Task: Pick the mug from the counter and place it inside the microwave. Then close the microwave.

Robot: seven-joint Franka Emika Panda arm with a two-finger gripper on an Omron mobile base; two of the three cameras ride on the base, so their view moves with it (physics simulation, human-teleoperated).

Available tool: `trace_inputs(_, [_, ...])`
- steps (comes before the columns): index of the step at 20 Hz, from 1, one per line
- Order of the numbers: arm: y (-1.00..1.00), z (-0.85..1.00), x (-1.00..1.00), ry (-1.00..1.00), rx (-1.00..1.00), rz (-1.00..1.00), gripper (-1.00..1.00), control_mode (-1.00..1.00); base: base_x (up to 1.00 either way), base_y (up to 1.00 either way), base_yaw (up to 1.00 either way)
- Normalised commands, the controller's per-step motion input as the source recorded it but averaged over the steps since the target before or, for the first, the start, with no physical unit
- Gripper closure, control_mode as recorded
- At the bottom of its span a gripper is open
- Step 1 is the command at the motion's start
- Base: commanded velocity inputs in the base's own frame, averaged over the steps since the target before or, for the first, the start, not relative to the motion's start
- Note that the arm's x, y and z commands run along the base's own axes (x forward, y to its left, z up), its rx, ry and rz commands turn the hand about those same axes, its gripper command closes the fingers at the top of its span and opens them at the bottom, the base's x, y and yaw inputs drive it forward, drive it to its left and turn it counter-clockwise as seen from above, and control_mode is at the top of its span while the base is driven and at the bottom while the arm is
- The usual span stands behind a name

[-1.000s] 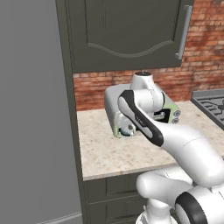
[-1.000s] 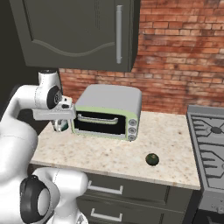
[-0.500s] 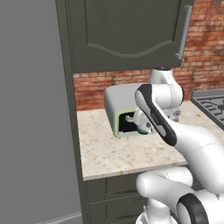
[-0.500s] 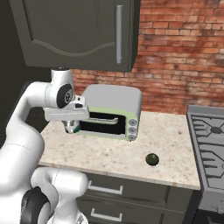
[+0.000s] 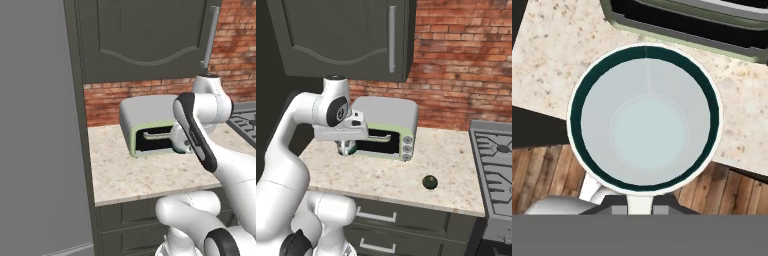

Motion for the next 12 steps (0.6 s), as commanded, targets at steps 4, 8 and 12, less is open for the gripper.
trace_inputs(4, [0.00, 0.14, -0.03, 0.00, 0.00, -0.08, 1.00, -1.00, 0.00, 0.00, 0.00])
trace_inputs(8, [-0.01, 0.06, -0.18, 0.00, 0.00, -0.12, 1.00, -1.00, 0.00, 0.00, 0.00])
trace_inputs(12, [-0.04, 0.00, -0.02, 0.00, 0.00, -0.15, 1.00, -1.00, 0.00, 0.00, 0.00])
